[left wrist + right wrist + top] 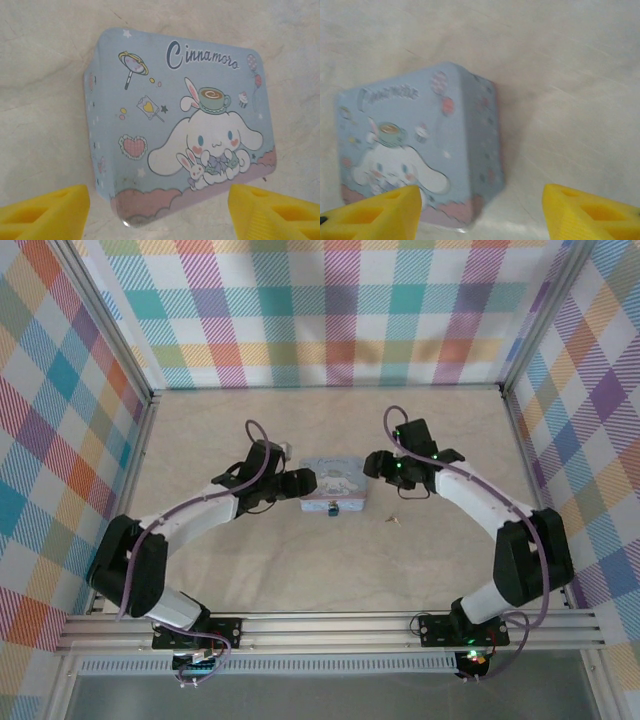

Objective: Unlock a padlock with a key

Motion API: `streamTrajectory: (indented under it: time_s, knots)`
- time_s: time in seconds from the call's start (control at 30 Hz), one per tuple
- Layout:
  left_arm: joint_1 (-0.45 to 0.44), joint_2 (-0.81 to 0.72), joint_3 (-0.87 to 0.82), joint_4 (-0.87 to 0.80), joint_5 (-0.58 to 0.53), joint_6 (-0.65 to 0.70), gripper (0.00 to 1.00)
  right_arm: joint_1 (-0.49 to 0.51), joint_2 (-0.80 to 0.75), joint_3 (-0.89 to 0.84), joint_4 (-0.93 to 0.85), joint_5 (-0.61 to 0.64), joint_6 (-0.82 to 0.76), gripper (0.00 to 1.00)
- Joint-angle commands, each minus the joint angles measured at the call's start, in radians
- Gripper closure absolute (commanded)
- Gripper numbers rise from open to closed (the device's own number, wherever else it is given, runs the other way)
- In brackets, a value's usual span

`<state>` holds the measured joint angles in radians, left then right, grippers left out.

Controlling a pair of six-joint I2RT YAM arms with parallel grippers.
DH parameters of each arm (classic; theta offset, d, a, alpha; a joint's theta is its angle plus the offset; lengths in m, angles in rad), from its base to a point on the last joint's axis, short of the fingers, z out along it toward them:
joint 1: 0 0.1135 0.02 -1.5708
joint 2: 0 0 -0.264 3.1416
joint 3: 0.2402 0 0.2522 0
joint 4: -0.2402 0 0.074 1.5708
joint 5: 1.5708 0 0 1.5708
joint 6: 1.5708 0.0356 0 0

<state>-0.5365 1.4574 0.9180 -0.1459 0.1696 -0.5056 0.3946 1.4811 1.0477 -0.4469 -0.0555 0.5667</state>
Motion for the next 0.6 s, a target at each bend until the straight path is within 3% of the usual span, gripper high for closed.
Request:
streamTrajectory:
  time_s: [0.0, 0.27, 0.57]
  knots:
    - [-0.013, -0.082, -0.051, -0.041, -0.001, -0.019, 0.26, -0.005, -0.034, -0.055, -0.135, 0.082, -0.046, 0.38]
    - [-0.085, -0.199, -0.151, -0.029, -0.020, -0.093, 0.26, -0.005, 0.027, -0.118, -0.130, 0.066, -0.053, 0.50]
    - [-0.128, -0.197, -0.150, -0.017, -0.031, -0.120, 0.26, -0.010, 0.170, -0.107, -0.096, 0.059, -0.048, 0.62]
